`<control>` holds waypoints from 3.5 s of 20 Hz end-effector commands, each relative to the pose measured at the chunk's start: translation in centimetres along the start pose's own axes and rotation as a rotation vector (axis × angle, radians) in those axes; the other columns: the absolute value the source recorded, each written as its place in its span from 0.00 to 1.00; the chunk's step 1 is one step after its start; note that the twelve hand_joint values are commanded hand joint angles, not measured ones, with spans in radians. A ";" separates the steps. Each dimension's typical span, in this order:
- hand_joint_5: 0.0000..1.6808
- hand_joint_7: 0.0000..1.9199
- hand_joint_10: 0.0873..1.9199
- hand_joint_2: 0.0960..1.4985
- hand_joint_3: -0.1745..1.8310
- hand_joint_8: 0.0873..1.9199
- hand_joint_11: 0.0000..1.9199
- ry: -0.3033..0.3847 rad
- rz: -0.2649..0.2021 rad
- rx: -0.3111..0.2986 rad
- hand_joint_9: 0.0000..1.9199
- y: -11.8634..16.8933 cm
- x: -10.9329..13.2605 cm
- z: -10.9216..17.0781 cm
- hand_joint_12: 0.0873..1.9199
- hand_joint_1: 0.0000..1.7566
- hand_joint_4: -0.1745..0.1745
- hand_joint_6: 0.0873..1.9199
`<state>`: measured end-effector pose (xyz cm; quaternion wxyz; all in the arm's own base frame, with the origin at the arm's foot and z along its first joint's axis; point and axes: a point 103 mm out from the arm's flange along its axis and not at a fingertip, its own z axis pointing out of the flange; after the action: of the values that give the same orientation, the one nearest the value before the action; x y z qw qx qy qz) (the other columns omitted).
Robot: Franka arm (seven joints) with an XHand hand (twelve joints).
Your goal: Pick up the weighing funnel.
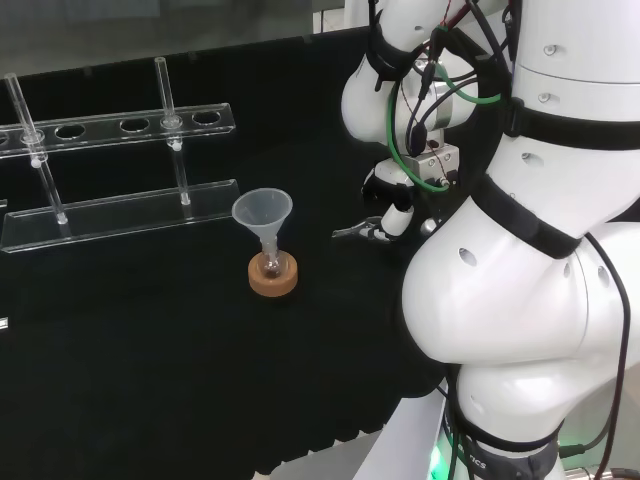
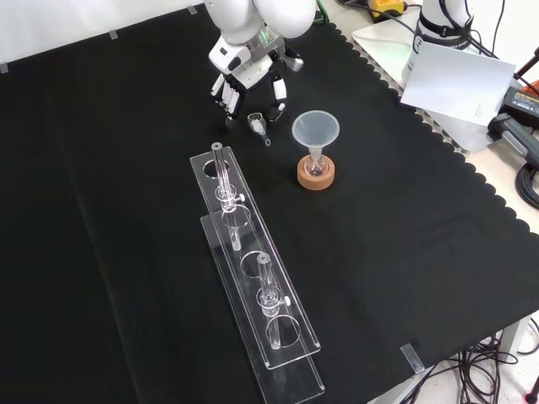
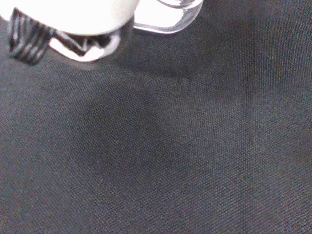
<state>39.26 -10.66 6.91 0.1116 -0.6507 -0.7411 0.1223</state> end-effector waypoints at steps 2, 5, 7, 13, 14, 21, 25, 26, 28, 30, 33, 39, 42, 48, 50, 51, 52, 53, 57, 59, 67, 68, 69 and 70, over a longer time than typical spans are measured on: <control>0.45 0.54 0.16 0.24 0.45 0.26 0.21 0.007 0.003 -0.015 0.48 0.1 0.0 -0.3 0.67 0.56 0.49 0.20; 0.48 0.55 0.16 0.24 0.45 0.27 0.21 0.017 0.008 -0.018 0.49 0.1 0.0 -0.5 0.67 0.56 0.56 0.30; 0.52 0.55 0.15 0.24 0.45 0.26 0.21 0.001 0.034 -0.011 0.48 0.4 0.4 -0.4 0.67 0.56 0.58 0.32; 0.55 0.53 0.15 0.24 0.46 0.25 0.22 0.002 0.027 -0.010 0.47 0.7 1.0 -0.3 0.67 0.56 0.59 0.35; 0.55 0.52 0.15 0.24 0.46 0.25 0.22 0.002 0.025 -0.010 0.47 0.7 1.0 -0.2 0.67 0.56 0.60 0.35; 0.55 0.53 0.15 0.24 0.46 0.25 0.22 0.004 0.026 -0.004 0.46 0.8 0.6 0.2 0.67 0.57 0.62 0.37; 0.56 0.54 0.16 0.24 0.46 0.25 0.22 0.012 0.038 0.002 0.47 0.8 0.3 0.8 0.67 0.57 0.67 0.37; 0.56 0.55 0.16 0.24 0.46 0.25 0.22 0.014 0.037 0.003 0.47 0.8 0.3 0.9 0.67 0.58 0.67 0.37; 0.57 0.56 0.17 0.24 0.46 0.26 0.22 0.017 0.036 0.006 0.49 0.8 0.4 1.1 0.67 0.58 0.69 0.37; 0.57 0.57 0.17 0.23 0.46 0.26 0.22 0.023 0.033 0.003 0.51 0.6 0.4 1.1 0.67 0.59 0.70 0.37; 0.56 0.58 0.18 0.23 0.47 0.26 0.22 0.031 0.037 0.002 0.52 0.6 0.4 1.2 0.67 0.59 0.71 0.37; 0.56 0.59 0.18 0.23 0.48 0.25 0.24 0.045 0.050 0.001 0.55 0.9 0.9 1.3 0.66 0.60 0.70 0.37; 0.55 0.59 0.18 0.22 0.48 0.24 0.25 0.037 0.053 0.004 0.55 1.2 1.3 1.4 0.66 0.61 0.70 0.37; 0.54 0.60 0.18 0.23 0.49 0.24 0.28 0.047 0.065 -0.016 0.57 1.1 1.2 1.2 0.64 0.63 0.68 0.38; 0.54 0.61 0.18 0.23 0.49 0.24 0.30 0.057 0.072 -0.022 0.58 1.2 1.4 1.2 0.63 0.64 0.66 0.39; 0.55 0.61 0.18 0.23 0.49 0.23 0.32 0.065 0.077 -0.023 0.59 1.3 1.5 1.2 0.62 0.64 0.65 0.39; 0.56 0.62 0.17 0.23 0.49 0.23 0.33 0.070 0.081 -0.028 0.60 1.3 1.5 1.2 0.61 0.64 0.64 0.39; 0.57 0.63 0.17 0.23 0.49 0.23 0.35 0.077 0.083 -0.030 0.61 1.4 1.5 1.2 0.60 0.65 0.63 0.38; 0.62 0.68 0.14 0.24 0.48 0.20 0.41 0.100 0.093 -0.048 0.66 1.5 1.6 1.1 0.55 0.66 0.59 0.36; 0.71 0.69 0.13 0.37 0.40 0.20 0.43 0.106 0.096 -0.054 0.67 1.6 1.6 1.0 0.55 0.65 0.84 0.31; 0.82 0.74 0.12 0.42 0.34 0.16 0.47 0.116 0.115 -0.061 0.71 1.5 1.4 1.0 0.51 0.66 0.88 0.17; 0.82 0.74 0.11 0.42 0.34 0.16 0.48 0.116 0.116 -0.062 0.71 1.5 1.4 1.0 0.51 0.66 0.87 0.17; 0.83 0.74 0.11 0.42 0.35 0.16 0.48 0.118 0.119 -0.062 0.71 1.5 1.3 1.1 0.50 0.66 0.86 0.16; 0.83 0.74 0.11 0.42 0.35 0.16 0.48 0.117 0.122 -0.062 0.71 1.5 1.3 1.1 0.50 0.66 0.86 0.16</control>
<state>40.18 -9.14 5.44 0.1272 -0.7014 -0.6980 0.0678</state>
